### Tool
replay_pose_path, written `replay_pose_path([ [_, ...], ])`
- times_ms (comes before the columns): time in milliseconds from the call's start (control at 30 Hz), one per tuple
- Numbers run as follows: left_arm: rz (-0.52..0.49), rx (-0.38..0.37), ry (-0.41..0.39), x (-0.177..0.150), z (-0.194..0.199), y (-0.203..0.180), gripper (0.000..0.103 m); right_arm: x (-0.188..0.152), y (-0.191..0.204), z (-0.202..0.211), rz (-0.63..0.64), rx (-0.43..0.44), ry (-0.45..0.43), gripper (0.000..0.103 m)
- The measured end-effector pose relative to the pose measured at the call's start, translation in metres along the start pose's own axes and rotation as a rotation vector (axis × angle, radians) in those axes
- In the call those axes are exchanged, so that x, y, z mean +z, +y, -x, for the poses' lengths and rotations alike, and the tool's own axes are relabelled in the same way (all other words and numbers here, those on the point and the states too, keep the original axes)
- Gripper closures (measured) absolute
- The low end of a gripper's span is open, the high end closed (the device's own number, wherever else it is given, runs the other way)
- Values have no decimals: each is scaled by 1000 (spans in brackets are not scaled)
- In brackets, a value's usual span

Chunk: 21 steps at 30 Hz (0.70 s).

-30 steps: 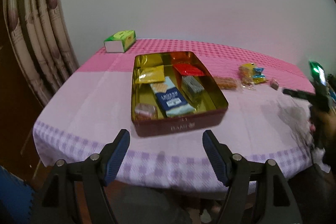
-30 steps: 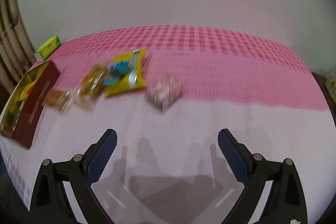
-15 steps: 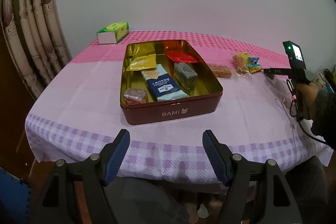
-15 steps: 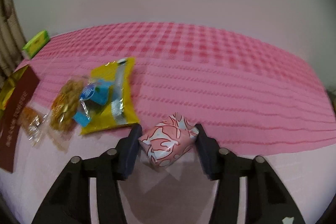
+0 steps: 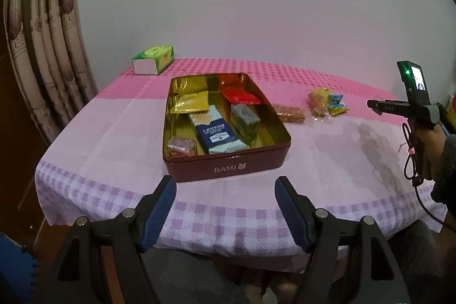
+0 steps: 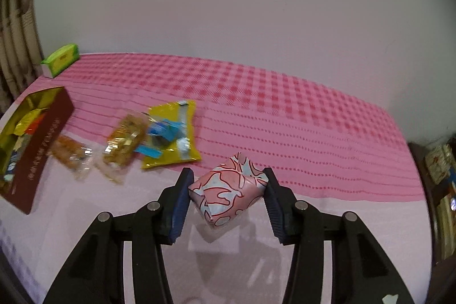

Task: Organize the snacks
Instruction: 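Reach the right tool to the second pink candy and grasp it, then carry the pink candy with the right tool into the tin and release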

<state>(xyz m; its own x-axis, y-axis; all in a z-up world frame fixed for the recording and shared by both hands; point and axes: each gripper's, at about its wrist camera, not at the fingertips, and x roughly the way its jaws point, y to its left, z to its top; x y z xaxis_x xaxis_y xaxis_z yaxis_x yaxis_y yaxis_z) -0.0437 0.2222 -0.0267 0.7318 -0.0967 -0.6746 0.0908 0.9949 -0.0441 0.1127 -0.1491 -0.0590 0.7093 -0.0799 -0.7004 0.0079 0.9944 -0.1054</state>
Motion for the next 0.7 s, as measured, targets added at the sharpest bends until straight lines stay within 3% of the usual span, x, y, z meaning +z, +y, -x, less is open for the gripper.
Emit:
replay_pose_path([
  [433, 99, 15, -77, 8, 28, 17, 30, 54, 72, 77, 125, 15, -109, 58],
  [700, 146, 32, -93, 9, 36, 27, 30, 75, 129, 100, 191, 54, -152, 58],
])
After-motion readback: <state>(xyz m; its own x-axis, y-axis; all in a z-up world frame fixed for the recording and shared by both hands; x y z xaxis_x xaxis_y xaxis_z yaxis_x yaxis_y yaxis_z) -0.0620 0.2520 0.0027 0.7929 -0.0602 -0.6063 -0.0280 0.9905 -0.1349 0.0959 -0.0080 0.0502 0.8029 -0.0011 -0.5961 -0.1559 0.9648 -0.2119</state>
